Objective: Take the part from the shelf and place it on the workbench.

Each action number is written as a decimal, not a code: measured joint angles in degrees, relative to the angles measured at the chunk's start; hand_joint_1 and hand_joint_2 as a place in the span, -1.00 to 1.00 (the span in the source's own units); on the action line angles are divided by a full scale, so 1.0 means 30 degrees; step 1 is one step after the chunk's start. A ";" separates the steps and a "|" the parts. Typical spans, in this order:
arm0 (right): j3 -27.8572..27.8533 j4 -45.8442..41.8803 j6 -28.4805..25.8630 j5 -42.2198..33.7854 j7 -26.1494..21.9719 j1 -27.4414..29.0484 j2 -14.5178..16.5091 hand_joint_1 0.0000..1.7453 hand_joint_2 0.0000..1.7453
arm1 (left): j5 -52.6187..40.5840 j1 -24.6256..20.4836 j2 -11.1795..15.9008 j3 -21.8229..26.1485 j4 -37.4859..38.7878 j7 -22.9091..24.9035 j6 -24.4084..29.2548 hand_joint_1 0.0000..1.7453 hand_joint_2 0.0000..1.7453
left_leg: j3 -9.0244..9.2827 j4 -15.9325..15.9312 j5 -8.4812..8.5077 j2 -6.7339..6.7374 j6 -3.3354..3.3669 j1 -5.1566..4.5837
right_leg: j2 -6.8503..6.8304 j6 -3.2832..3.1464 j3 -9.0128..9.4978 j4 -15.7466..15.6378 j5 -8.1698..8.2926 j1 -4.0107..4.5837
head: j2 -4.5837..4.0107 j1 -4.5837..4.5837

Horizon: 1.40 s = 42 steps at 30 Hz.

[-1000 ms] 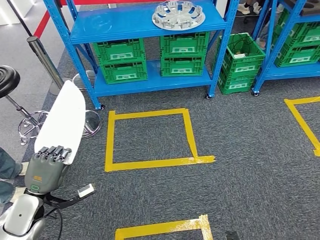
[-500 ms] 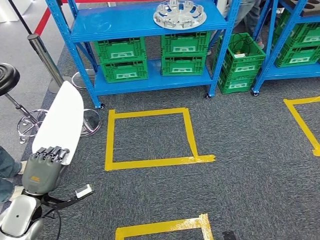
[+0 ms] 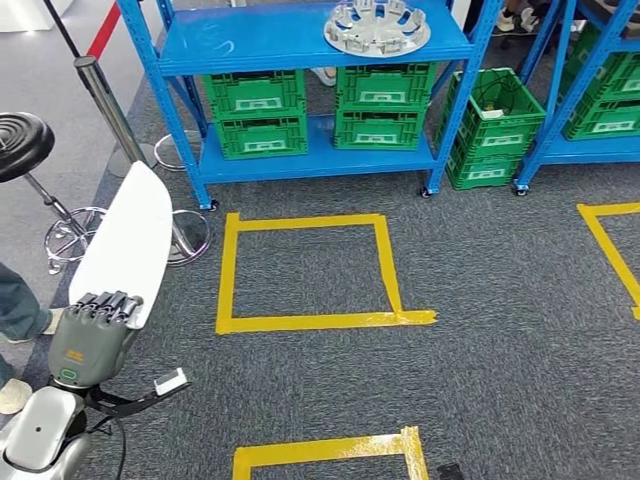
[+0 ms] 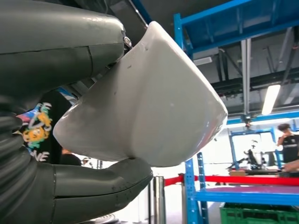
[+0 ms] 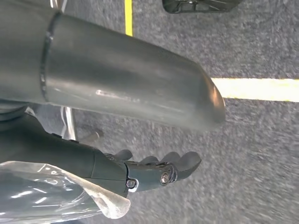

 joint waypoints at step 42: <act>0.0062 0.0058 -0.0659 0.0042 -0.0956 0.0732 -0.0117 -1.00 -1.00 | 0.0888 -0.3363 0.0062 -0.2428 0.1051 -0.0353 -0.0967 1.00 1.00 | -0.2580 0.5805 -0.2869 0.0305 -0.0835 -0.0031 | -0.1058 -0.1067 0.0615 -0.1686 0.0773 0.0106 | 0.0000 -0.0585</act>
